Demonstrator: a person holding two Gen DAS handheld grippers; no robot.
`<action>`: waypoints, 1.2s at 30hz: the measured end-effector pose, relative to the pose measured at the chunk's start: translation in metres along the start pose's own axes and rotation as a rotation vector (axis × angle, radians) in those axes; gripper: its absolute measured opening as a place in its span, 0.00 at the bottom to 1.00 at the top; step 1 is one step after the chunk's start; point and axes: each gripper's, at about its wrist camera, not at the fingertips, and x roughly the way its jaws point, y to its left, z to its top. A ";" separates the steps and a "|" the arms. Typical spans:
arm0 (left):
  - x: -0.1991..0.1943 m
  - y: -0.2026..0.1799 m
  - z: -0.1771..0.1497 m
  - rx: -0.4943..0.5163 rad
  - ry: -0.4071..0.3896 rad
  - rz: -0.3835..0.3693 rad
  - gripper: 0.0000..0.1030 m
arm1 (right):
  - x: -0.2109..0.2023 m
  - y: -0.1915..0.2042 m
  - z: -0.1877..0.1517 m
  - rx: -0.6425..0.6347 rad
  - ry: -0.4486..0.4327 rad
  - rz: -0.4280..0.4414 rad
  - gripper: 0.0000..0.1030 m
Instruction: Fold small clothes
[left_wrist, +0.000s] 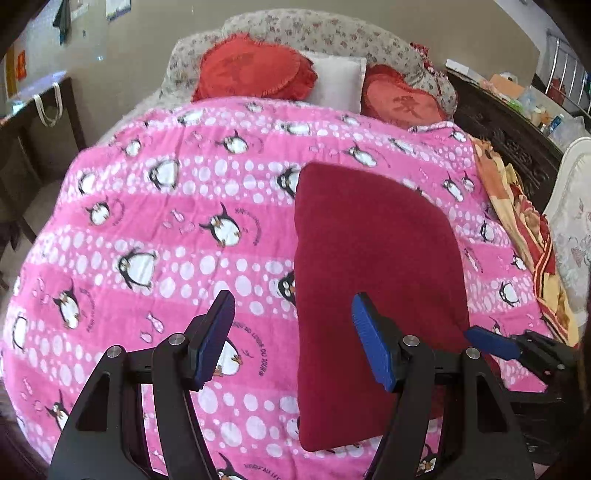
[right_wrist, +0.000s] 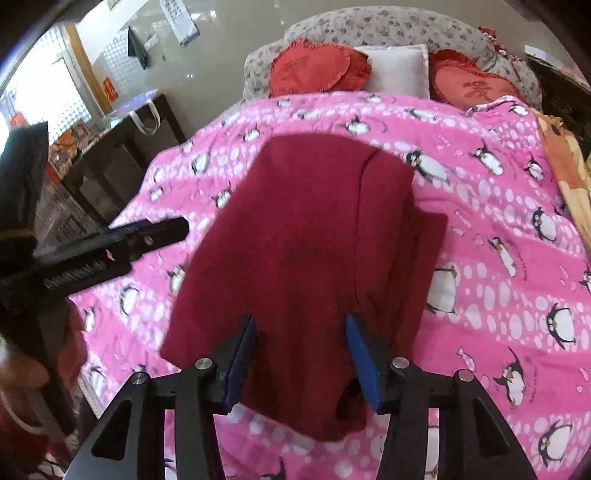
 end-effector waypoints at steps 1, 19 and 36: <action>-0.003 -0.001 0.000 -0.001 -0.012 0.002 0.64 | -0.007 0.000 0.002 0.011 -0.017 0.001 0.48; -0.032 -0.014 -0.002 0.028 -0.084 0.029 0.64 | -0.042 0.009 0.018 0.123 -0.111 -0.131 0.70; -0.035 -0.014 -0.002 0.039 -0.102 0.040 0.64 | -0.030 0.011 0.025 0.143 -0.091 -0.122 0.71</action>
